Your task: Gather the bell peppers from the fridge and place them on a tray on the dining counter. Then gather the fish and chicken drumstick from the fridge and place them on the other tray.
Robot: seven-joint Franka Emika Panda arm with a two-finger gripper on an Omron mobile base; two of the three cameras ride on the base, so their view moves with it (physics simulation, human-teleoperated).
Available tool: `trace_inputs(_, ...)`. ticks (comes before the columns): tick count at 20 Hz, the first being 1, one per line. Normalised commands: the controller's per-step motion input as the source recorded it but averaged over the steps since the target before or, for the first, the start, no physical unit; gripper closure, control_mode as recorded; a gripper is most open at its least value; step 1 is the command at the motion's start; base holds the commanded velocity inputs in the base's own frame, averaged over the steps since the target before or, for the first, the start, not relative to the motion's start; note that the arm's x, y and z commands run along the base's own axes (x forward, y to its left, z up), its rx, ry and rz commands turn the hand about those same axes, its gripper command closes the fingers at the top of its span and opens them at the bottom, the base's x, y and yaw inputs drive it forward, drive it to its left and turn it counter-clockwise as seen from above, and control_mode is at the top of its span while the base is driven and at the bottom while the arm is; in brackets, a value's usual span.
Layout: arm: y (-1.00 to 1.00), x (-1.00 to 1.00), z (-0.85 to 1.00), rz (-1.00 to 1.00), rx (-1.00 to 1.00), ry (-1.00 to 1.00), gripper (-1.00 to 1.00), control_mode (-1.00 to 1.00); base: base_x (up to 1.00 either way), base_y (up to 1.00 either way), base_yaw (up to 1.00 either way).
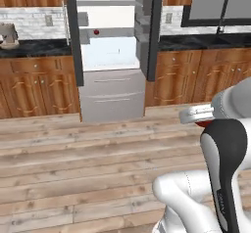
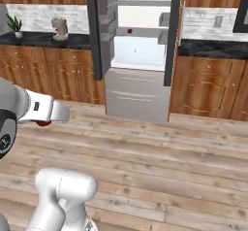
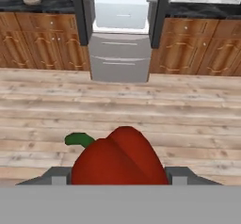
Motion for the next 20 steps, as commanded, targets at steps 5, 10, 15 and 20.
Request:
trace_inputs(5,0.00,0.00,0.00,0.00,0.00,0.00,1.00,1.00,-1.00,0.00,0.00)
trace_inputs(10,0.00,0.00,0.00,0.00,0.00,0.00,1.00,1.00,-1.00,0.00,0.00)
trace_inputs(15,0.00,0.00,0.00,0.00,0.00,0.00,1.00,1.00,-1.00,0.00,-0.02)
trace_inputs(20,0.00,0.00,0.00,0.00,0.00,0.00,1.00,1.00,-1.00,-0.03,-0.02)
